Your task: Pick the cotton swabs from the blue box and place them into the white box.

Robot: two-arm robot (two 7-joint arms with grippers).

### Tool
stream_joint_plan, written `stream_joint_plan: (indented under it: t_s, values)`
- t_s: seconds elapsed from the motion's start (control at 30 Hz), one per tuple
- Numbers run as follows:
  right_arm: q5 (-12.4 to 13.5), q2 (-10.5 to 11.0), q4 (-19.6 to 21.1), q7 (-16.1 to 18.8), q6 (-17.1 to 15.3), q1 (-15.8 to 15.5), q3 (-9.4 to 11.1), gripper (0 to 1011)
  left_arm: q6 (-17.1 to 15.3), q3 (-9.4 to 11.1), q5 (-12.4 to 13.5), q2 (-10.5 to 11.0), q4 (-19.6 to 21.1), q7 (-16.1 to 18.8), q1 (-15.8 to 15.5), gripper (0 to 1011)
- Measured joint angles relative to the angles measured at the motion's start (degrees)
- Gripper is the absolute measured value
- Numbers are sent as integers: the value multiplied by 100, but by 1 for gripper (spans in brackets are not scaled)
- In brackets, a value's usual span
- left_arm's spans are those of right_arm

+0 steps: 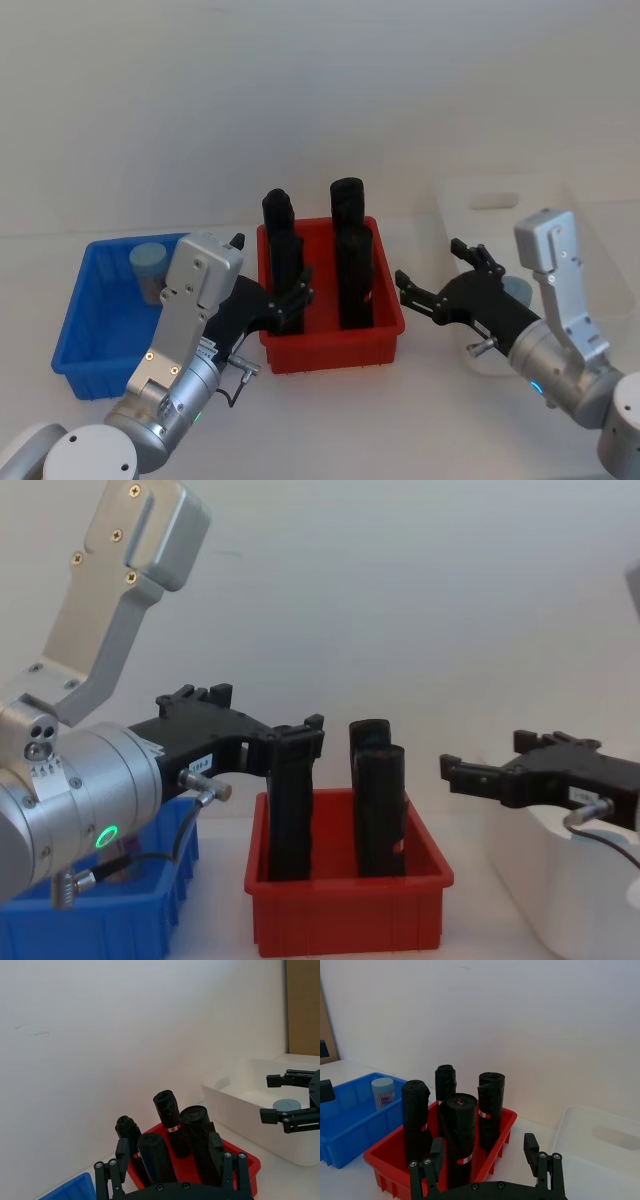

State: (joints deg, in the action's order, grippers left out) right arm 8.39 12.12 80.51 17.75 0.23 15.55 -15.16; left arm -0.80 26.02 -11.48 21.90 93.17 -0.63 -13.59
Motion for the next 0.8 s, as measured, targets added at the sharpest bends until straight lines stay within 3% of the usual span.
stream_joint_plan:
  t_s: [0.8]
  values:
    - [-191,-471,-1551,598,271,1038,-146,1002,0,0,0,0,0,0,0,1004]
